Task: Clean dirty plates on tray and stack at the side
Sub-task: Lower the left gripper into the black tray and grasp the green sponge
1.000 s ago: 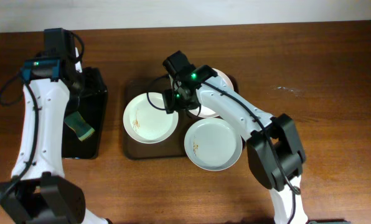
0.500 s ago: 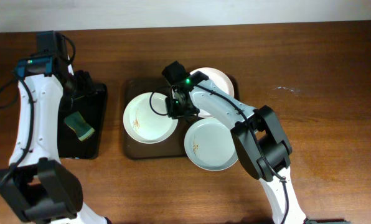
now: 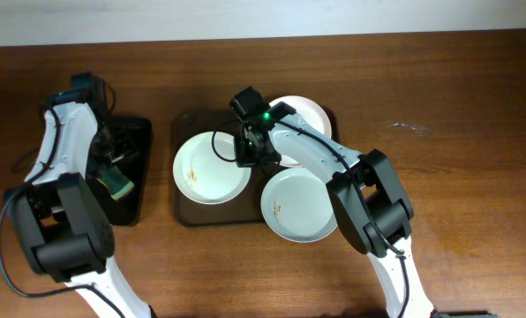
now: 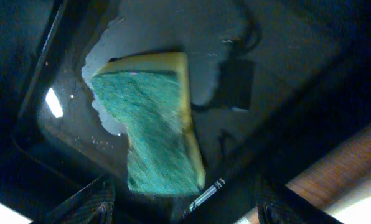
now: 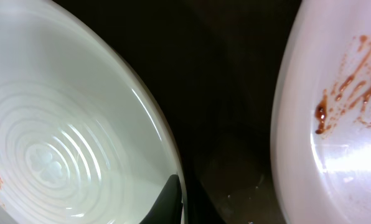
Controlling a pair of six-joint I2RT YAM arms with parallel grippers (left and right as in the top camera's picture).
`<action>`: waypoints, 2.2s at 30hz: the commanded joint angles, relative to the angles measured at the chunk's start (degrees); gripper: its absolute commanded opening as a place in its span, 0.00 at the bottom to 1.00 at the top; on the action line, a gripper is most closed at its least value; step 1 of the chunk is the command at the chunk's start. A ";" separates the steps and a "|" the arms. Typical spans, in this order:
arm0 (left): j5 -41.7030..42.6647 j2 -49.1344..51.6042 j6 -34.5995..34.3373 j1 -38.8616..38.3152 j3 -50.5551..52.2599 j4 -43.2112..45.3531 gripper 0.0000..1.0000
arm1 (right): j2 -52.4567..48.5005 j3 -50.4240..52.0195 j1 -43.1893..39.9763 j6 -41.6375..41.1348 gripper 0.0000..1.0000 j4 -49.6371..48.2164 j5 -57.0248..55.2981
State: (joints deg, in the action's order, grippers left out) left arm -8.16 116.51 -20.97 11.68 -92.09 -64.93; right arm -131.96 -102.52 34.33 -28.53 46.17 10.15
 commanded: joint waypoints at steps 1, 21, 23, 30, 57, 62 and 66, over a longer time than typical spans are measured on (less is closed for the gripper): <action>-1.09 1.68 -3.89 2.56 2.34 2.51 0.61 | -2.58 0.96 0.50 -0.46 0.04 0.28 -0.98; -1.07 1.53 -3.78 3.10 8.96 11.52 0.03 | -2.58 0.96 0.50 -0.26 0.10 0.28 -0.98; -1.05 1.53 -3.78 3.13 8.92 11.30 0.32 | -2.58 0.96 0.50 -0.26 0.10 0.26 -0.98; -0.70 1.53 -2.75 3.13 2.91 6.60 0.64 | -2.58 0.96 0.48 -0.26 0.13 0.07 -0.98; -0.46 1.73 -3.82 3.06 9.18 13.68 0.01 | -2.58 0.96 0.48 -0.31 0.12 -0.68 -0.96; -0.50 1.73 -3.82 3.06 9.18 15.02 0.01 | -2.58 0.96 0.48 -0.33 0.12 -0.63 -0.26; -0.48 1.70 -3.74 2.99 9.18 15.39 0.01 | -2.58 0.96 0.48 -0.50 0.12 -0.66 -0.09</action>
State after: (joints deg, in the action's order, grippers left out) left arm -8.84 117.67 -24.71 14.63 -83.44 -50.02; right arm -132.09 -102.52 34.39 -28.53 45.56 10.37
